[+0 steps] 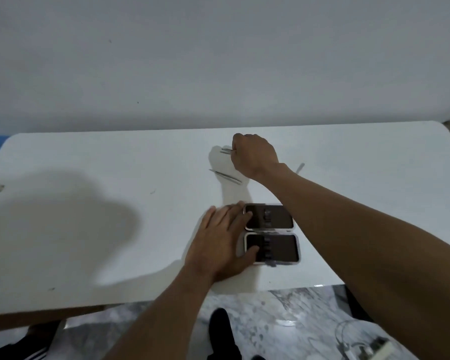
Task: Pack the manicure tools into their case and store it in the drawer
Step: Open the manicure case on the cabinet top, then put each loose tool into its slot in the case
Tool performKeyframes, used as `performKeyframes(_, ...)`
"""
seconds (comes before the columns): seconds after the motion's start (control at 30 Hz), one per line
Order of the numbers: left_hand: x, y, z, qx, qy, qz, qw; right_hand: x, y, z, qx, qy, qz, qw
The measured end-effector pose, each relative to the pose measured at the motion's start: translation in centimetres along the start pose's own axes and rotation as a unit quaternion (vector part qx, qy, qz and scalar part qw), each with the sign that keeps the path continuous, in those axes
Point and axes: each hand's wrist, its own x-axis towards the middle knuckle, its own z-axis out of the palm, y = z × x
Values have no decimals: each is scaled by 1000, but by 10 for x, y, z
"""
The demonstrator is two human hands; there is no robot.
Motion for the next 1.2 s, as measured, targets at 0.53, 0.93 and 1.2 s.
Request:
performKeyframes(0.53, -15, 6, -7, 12, -77, -17, 997, -190, 56, -20, 124, -23, 33, 991)
performKeyframes(0.93, -24, -6, -3, 20, -19, 7, 1000, -206, 62, 1, 84, -41, 8, 996)
performKeyframes(1.2, -21, -9, 2, 33, 5, 3, 999, -199, 76, 3, 103, -20, 1, 994)
